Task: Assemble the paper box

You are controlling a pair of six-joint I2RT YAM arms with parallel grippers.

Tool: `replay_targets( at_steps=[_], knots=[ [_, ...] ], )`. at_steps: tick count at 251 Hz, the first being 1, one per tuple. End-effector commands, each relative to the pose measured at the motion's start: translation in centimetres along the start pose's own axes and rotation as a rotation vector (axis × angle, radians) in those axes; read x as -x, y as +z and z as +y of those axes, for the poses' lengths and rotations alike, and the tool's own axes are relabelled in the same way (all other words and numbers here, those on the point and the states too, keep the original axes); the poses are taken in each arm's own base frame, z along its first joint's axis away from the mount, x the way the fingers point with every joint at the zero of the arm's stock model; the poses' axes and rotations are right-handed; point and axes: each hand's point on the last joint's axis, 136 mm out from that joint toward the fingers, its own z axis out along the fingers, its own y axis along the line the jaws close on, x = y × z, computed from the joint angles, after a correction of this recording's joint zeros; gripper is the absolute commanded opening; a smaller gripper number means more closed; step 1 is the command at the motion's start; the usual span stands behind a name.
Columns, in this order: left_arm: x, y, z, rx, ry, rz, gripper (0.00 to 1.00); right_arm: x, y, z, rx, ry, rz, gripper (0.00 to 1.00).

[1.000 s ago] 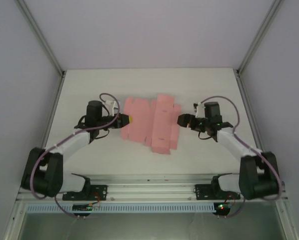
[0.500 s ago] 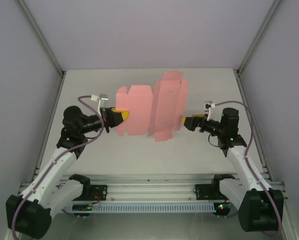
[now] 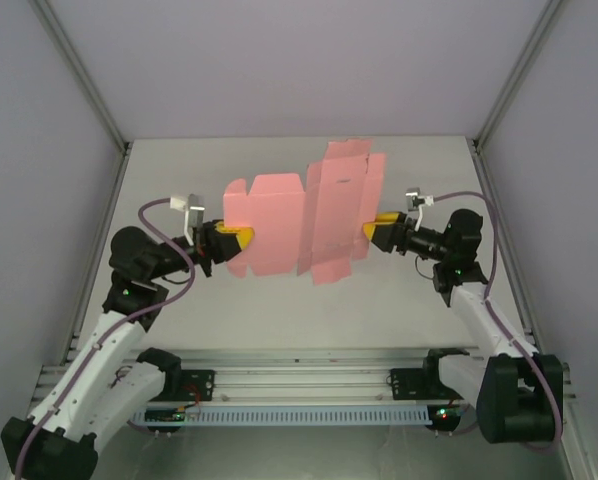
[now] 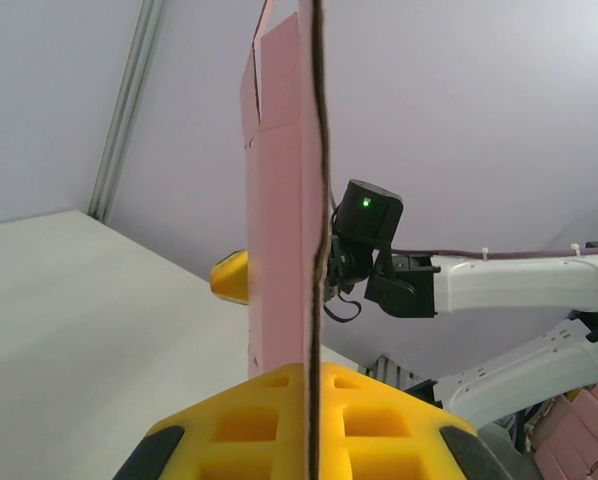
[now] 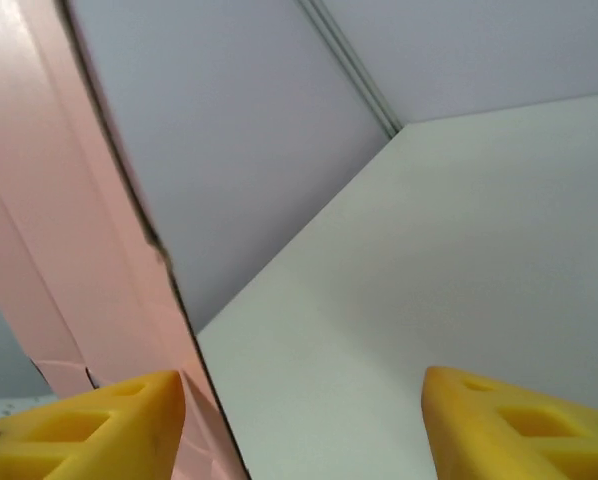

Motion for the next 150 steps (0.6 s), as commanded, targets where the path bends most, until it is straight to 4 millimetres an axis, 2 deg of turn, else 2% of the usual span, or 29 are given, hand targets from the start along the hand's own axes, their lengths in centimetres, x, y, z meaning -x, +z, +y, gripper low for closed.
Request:
replay_targets(
  at_steps=[1, 21, 82, 104, 127, 137, 150],
  knots=[
    [1.1, 0.0, -0.9, -0.014, 0.032, -0.025, 0.0, 1.6, 0.1, 2.3, 0.103, -0.048, -0.015, 0.48],
    [1.0, 0.1, -0.6, -0.004, 0.024, -0.021, 0.0, 1.7, 0.0, 2.6, 0.12, -0.06, -0.021, 0.39],
    [1.1, 0.1, 0.1, 0.026, 0.017, -0.038, 0.0, 1.5, 0.0, 3.6, 0.165, -0.078, -0.004, 0.32],
    [1.1, 0.1, 0.5, 0.048, 0.008, -0.041, 0.0, 1.3, 0.0, 3.9, 0.177, -0.078, 0.006, 0.24],
    [1.0, 0.0, 1.1, 0.075, -0.004, -0.045, 0.0, 1.0, 0.0, 3.7, 0.171, -0.07, 0.01, 0.11],
    [0.8, 0.1, 1.1, 0.076, -0.006, -0.043, 0.0, 0.9, 0.0, 3.6, 0.169, -0.074, 0.01, 0.0],
    [0.7, 0.0, 1.5, 0.089, -0.015, -0.045, 0.0, 1.1, 0.0, 3.5, 0.155, -0.074, -0.003, 0.0]
  ],
)
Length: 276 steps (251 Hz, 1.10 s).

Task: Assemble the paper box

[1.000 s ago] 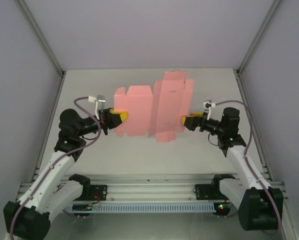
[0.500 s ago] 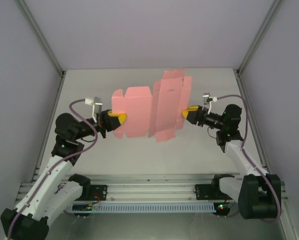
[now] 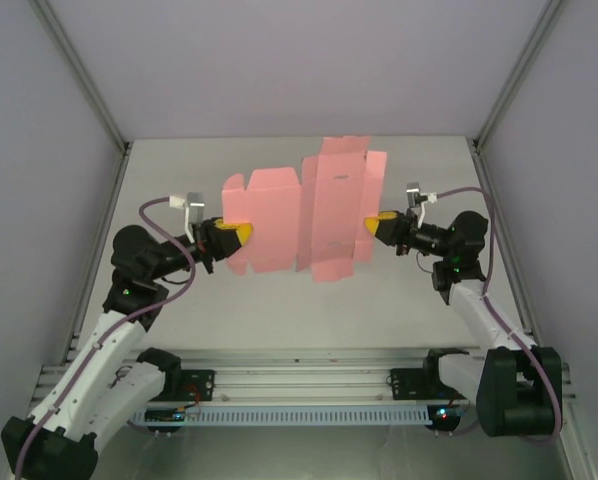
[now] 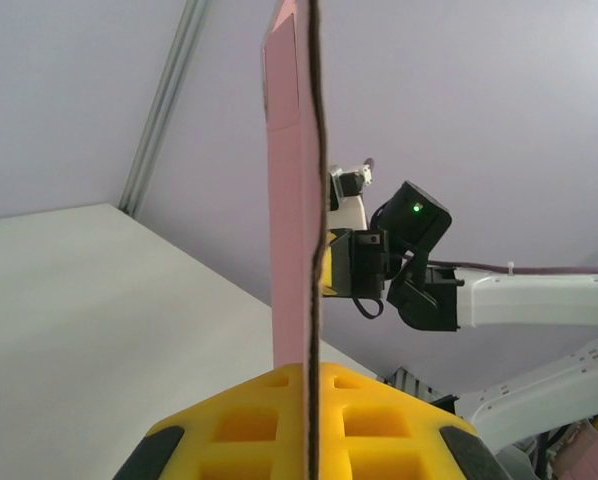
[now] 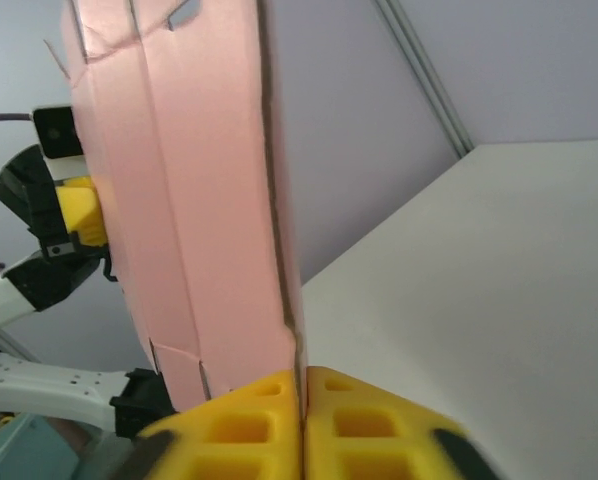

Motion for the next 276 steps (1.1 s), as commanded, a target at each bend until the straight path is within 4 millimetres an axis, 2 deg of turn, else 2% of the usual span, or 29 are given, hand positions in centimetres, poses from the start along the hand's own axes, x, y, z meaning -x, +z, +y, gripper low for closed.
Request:
replay_targets(
  at_steps=[1, 8, 15, 21, 33, 40, 43, 61, 77, 99, 125, 147, 174, 211, 276],
  knots=[
    [0.6, 0.1, 0.0, 0.017, 0.013, -0.028, 0.0, 0.0, 0.0, 0.5, 0.011, -0.023, 0.001, 0.0],
    [0.5, 0.0, 0.5, 0.041, 0.004, -0.03, 0.01, 0.0, 0.1, 0.2, -0.003, -0.014, -0.005, 0.0],
    [0.3, 0.0, 1.3, 0.081, -0.009, -0.026, 0.12, 0.1, 0.1, -0.1, -0.019, -0.005, -0.006, 0.0],
    [0.0, -0.2, 2.1, 0.127, -0.019, -0.021, 0.3, -0.1, 0.2, -0.6, -0.042, 0.013, -0.006, 0.0],
    [-1.0, -0.8, 4.7, 0.267, -0.061, -0.004, 0.79, -0.9, 0.3, -1.8, -0.105, 0.053, 0.02, 0.0],
    [-1.7, -1.4, 6.4, 0.368, -0.094, 0.003, 0.97, -1.9, 0.3, -2.8, -0.154, 0.067, 0.059, 0.0],
    [-2.0, -1.8, 7.1, 0.413, -0.106, 0.005, 1.0, -2.5, 0.3, -3.1, -0.173, 0.07, 0.085, 0.0],
    [-4.4, -4.3, 11.1, 0.659, -0.17, 0.039, 1.0, -5.9, 0.2, -4.8, -0.292, 0.09, 0.211, 0.0],
    [-6.7, -6.7, 13.5, 0.828, -0.205, 0.083, 1.0, -8.3, 0.1, -5.8, -0.364, 0.081, 0.292, 0.0],
    [-9.0, -9.4, 15.4, 1.004, -0.252, 0.135, 1.0, -10.6, -0.2, -7.2, -0.445, 0.112, 0.355, 0.0],
    [-10.7, -11.3, 16.6, 1.119, -0.289, 0.173, 1.0, -12.6, -0.7, -9.1, -0.54, 0.137, 0.425, 0.0],
    [-11.3, -11.1, 16.9, 1.119, -0.307, 0.195, 1.0, -13.8, -1.6, -10.9, -0.669, 0.078, 0.541, 0.0],
    [-11.6, -10.0, 17.1, 1.079, -0.325, 0.213, 1.0, -14.4, -1.9, -12.6, -0.768, -0.096, 0.693, 0.0],
    [-12.3, -9.2, 17.4, 1.051, -0.351, 0.245, 1.0, -14.1, -0.6, -13.8, -0.792, -0.443, 0.829, 0.0],
    [-12.9, -7.7, 18.1, 1.009, -0.378, 0.277, 1.0, -11.4, 3.5, -14.4, -0.801, -0.952, 0.884, 0.02]
  ],
)
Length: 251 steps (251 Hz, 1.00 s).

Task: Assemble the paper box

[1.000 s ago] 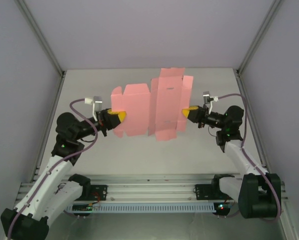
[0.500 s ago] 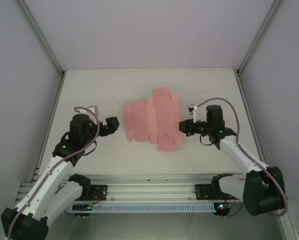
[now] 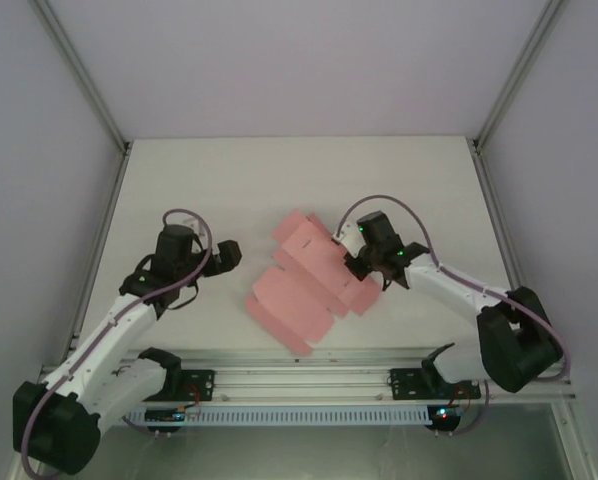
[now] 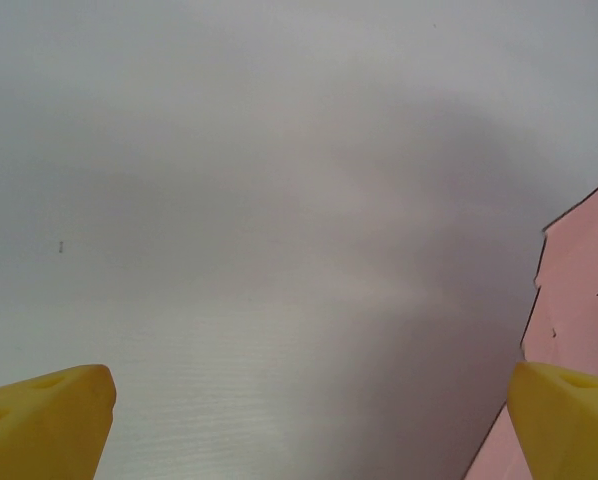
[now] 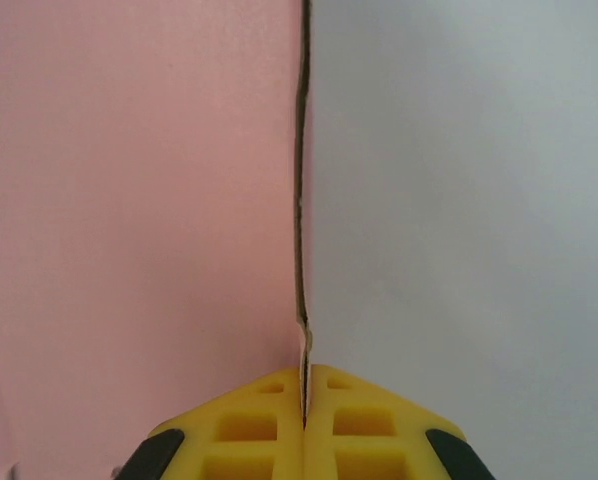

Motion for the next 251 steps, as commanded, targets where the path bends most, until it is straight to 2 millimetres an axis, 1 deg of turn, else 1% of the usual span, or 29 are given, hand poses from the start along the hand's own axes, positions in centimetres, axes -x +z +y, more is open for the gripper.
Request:
replay_targets(
  at_steps=[1, 44, 62, 81, 108, 122, 133, 151, 158, 173, 188, 210, 233, 251],
  knots=[
    [1.2, 0.0, -1.5, -0.052, -0.004, -0.014, 1.0, 2.8, 0.0, -2.9, -0.206, -0.259, -0.021, 0.02],
    [1.3, 1.0, -1.5, -0.034, -0.003, 0.012, 1.0, 5.5, 0.7, -1.7, -0.263, -0.452, -0.057, 0.04],
    [1.7, 1.4, -1.6, -0.028, -0.004, 0.015, 1.0, 5.9, 1.1, -0.9, -0.268, -0.52, -0.044, 0.04],
    [2.5, 1.9, -1.9, -0.029, -0.008, 0.009, 1.0, 6.1, 1.6, 0.0, -0.27, -0.586, -0.025, 0.04],
    [3.9, 2.9, -2.9, -0.051, -0.006, -0.001, 1.0, 6.3, 2.1, 1.0, -0.249, -0.618, -0.023, 0.04],
    [4.8, 3.6, -3.6, -0.068, 0.009, -0.007, 1.0, 6.5, 2.3, 1.2, -0.249, -0.618, -0.034, 0.04],
    [5.0, 4.7, -3.9, -0.071, 0.014, 0.016, 1.0, 6.6, 2.3, 1.3, -0.246, -0.616, -0.042, 0.04],
    [5.4, 6.0, -5.1, -0.107, 0.058, 0.052, 1.0, 7.0, 2.2, 1.4, -0.242, -0.615, -0.056, 0.04],
    [5.3, 6.7, -5.5, -0.123, 0.082, 0.074, 1.0, 7.0, 2.2, 1.3, -0.239, -0.612, -0.058, 0.04],
    [4.7, 8.0, -5.9, -0.134, 0.118, 0.136, 1.0, 7.3, 2.1, 2.0, -0.206, -0.612, -0.076, 0.04],
    [4.0, 8.9, -6.3, -0.139, 0.162, 0.193, 1.0, 7.4, 1.9, 2.1, -0.194, -0.59, -0.086, 0.04],
    [3.0, 10.1, -5.5, -0.096, 0.189, 0.241, 1.0, 7.7, 1.6, 2.1, -0.187, -0.575, -0.1, 0.04],
    [1.9, 10.7, -5.7, -0.115, 0.21, 0.281, 1.0, 7.7, 1.3, 1.9, -0.181, -0.555, -0.102, 0.04],
    [1.2, 10.5, -6.4, -0.157, 0.225, 0.291, 1.0, 7.6, 1.2, 1.4, -0.181, -0.526, -0.094, 0.04]
  ],
)
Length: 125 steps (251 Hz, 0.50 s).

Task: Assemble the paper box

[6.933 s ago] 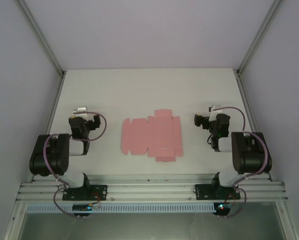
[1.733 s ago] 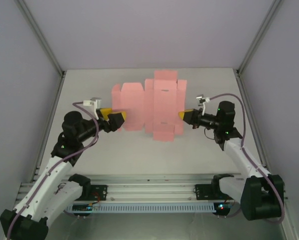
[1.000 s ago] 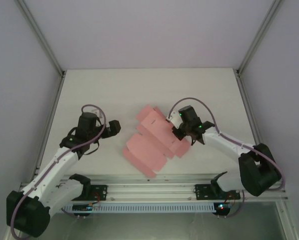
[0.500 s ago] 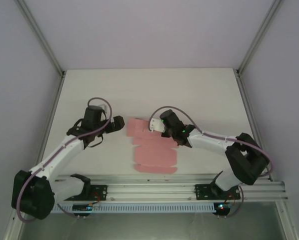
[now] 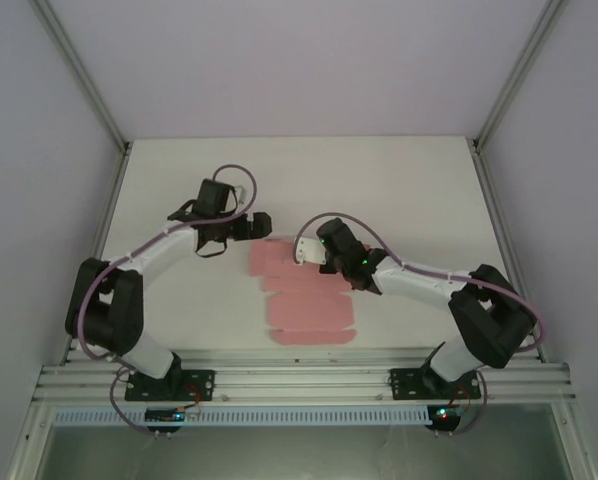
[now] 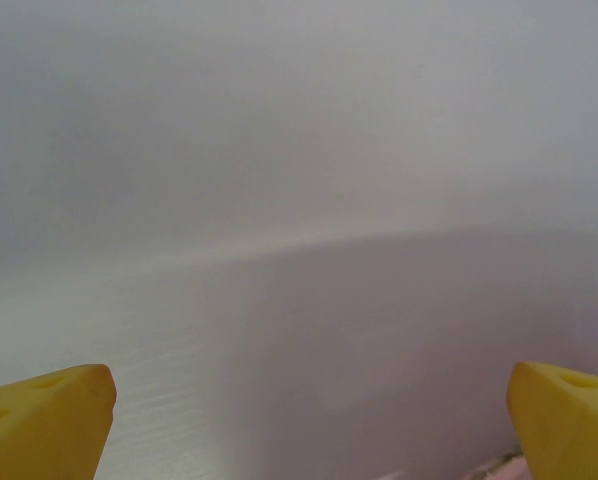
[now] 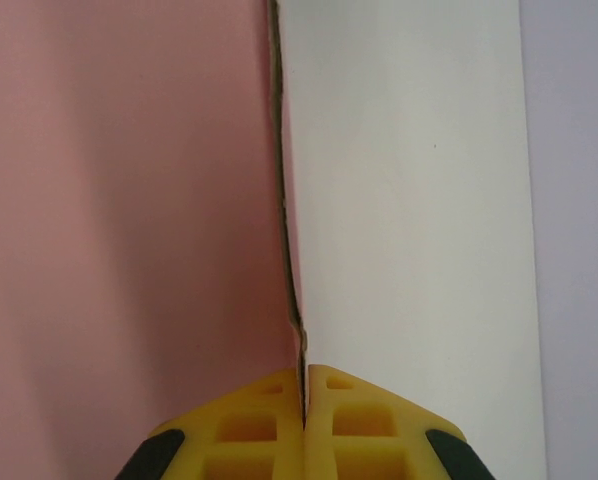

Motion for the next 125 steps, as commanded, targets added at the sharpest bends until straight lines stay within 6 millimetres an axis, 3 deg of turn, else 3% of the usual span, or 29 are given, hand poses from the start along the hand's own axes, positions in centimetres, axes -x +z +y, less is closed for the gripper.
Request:
replay_targets(
  at_steps=[1, 67, 125],
  knots=[
    [-1.0, -0.1, -1.8, -0.071, 0.073, 0.042, 1.0, 0.6, -0.8, -1.5, -0.006, 0.074, -0.023, 0.03],
    [-3.0, -0.7, -3.9, -0.148, 0.145, 0.037, 1.0, 0.1, -1.2, -2.1, 0.013, 0.159, -0.01, 0.02],
    [-2.6, 0.4, -4.6, -0.136, 0.146, 0.02, 1.0, 0.9, -1.5, -2.3, -0.003, 0.178, -0.042, 0.01]
  ],
)
